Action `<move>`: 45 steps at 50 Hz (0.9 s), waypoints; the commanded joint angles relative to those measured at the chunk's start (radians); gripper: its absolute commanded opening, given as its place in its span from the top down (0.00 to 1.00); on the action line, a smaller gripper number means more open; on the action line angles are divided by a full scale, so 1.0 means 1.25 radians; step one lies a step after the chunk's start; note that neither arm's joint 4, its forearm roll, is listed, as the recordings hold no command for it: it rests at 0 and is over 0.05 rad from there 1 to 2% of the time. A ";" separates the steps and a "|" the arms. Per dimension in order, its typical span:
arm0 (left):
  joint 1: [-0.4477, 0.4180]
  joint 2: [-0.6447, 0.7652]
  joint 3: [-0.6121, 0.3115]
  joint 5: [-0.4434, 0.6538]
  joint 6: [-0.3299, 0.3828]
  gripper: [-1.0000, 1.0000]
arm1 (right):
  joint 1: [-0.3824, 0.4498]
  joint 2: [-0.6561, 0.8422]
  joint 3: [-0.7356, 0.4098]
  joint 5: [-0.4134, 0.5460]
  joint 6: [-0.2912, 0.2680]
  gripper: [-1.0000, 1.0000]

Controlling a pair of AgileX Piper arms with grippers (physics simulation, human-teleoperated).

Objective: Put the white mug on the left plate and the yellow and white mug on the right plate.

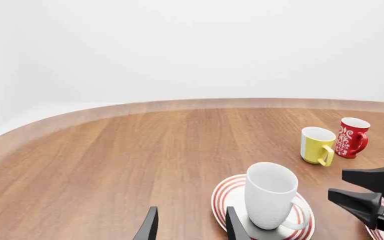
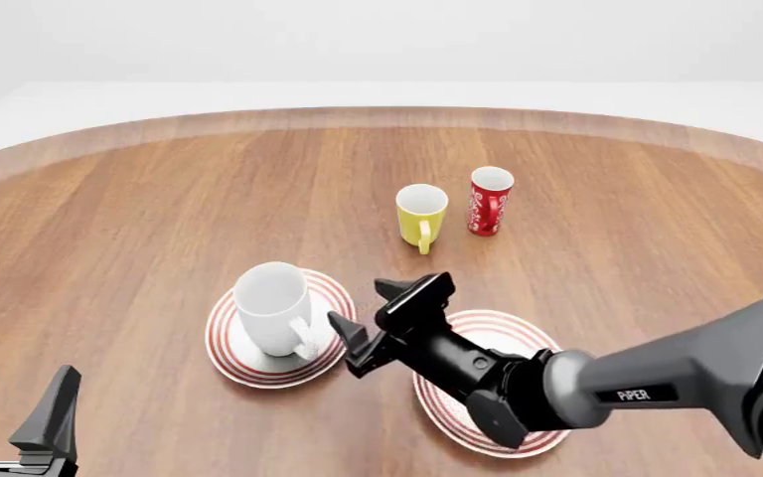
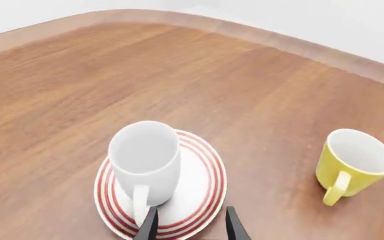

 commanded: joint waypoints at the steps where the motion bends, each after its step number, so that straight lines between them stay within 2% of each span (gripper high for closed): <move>1: 0.000 0.000 0.000 0.000 0.000 0.00 | -0.054 -0.006 0.010 -0.010 -0.040 0.00; 21: 0.000 0.000 0.000 0.000 0.000 0.00 | -0.125 0.002 0.014 -0.041 -0.037 0.00; 24: 0.000 0.000 0.000 0.000 0.000 0.00 | -0.151 0.001 0.016 -0.052 -0.012 0.00; 32: 0.000 0.000 0.000 0.000 0.000 0.00 | -0.197 0.000 0.016 -0.062 -0.005 0.00; 45: 0.000 0.000 0.000 0.000 0.000 0.00 | -0.233 0.002 -0.014 -0.030 -0.004 0.00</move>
